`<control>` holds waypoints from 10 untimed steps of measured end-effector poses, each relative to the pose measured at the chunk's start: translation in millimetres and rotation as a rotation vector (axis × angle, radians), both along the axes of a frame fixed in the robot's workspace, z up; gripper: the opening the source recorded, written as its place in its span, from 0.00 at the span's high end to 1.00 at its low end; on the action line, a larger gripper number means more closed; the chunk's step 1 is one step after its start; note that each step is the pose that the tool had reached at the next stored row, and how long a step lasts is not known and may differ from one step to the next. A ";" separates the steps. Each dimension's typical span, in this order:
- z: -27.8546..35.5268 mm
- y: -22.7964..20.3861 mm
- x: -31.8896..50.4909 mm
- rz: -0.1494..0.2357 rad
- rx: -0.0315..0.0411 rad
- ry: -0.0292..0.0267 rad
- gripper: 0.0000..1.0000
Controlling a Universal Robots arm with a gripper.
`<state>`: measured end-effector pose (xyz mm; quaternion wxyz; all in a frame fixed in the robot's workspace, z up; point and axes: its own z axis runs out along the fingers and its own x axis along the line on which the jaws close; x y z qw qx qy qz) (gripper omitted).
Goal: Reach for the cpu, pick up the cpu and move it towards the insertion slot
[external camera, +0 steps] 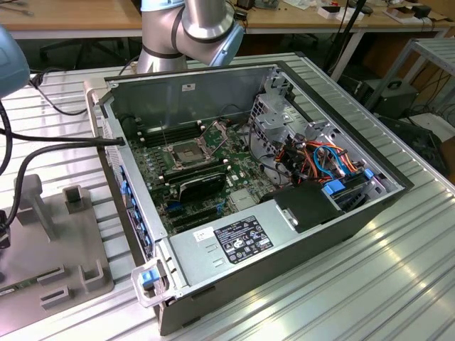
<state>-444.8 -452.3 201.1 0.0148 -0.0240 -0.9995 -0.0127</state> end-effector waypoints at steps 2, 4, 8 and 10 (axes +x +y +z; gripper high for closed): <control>-0.9 0.0 0.1 0.000 -0.0054 0.0001 0.31; -1.7 0.0 0.2 -0.001 -0.0057 0.0002 0.31; -4.6 0.0 0.3 -0.002 -0.0057 0.0001 0.31; -6.3 0.0 0.4 -0.002 -0.0057 0.0000 0.31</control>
